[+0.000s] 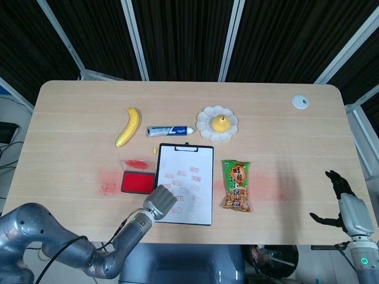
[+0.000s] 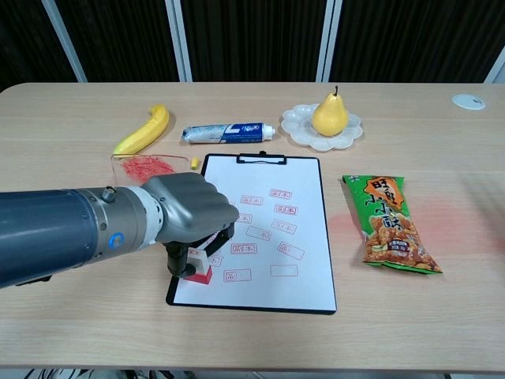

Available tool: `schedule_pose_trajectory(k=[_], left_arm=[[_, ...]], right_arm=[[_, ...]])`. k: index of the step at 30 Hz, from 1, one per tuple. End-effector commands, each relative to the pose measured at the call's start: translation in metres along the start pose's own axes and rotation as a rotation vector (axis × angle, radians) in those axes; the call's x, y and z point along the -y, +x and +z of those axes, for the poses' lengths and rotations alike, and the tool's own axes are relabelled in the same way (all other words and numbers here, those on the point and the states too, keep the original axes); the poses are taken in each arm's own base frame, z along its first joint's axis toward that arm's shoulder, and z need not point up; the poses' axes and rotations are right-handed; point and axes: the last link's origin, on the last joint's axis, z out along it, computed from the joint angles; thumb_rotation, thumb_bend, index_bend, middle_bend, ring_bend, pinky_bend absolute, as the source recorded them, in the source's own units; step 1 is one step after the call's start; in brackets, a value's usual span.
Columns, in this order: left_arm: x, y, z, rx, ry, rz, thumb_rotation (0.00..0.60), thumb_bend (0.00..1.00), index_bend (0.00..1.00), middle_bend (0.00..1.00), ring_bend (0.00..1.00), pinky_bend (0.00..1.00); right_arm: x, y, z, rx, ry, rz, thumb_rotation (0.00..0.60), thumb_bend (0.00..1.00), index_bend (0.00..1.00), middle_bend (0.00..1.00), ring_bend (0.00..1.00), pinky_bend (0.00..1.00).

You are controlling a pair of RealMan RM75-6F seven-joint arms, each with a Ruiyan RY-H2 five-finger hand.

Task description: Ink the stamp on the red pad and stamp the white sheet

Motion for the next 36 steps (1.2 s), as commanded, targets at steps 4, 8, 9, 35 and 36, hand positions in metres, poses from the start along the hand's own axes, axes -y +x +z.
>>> schedule_pose_trajectory(k=[4,8,9,35,36], left_arm=[[-0.0007,-0.0018,0.0009,0.005,0.000,0.004,0.600,0.63,0.82,0.88,0.88,1.00],[-0.0015,-0.0031,0.0014,0.008,-0.001,0.006,0.600,0.63,0.82,0.88,0.88,1.00],[-0.0016,-0.0033,0.0016,0.009,-0.001,0.006,0.600,0.63,0.82,0.88,0.88,1.00],[-0.0027,-0.0055,0.0024,0.018,0.000,0.015,0.600,0.63,0.82,0.88,0.88,1.00],[-0.0026,-0.0054,0.0024,0.017,0.000,0.015,0.600,0.63,0.82,0.88,0.88,1.00]], right_arm=[[0.0001,0.0001,-0.0001,0.000,0.000,0.002,0.600,0.04,0.06,0.00,0.00,0.22],[0.0000,0.0001,-0.0001,0.000,-0.001,0.003,0.600,0.03,0.06,0.00,0.00,0.22],[0.0000,0.0001,0.0000,0.000,-0.001,0.003,0.600,0.03,0.06,0.00,0.00,0.22],[0.0000,0.0000,-0.0002,0.001,-0.001,0.004,0.600,0.03,0.06,0.00,0.00,0.22],[-0.0001,0.0000,-0.0003,0.001,-0.001,0.004,0.600,0.04,0.06,0.00,0.00,0.22]])
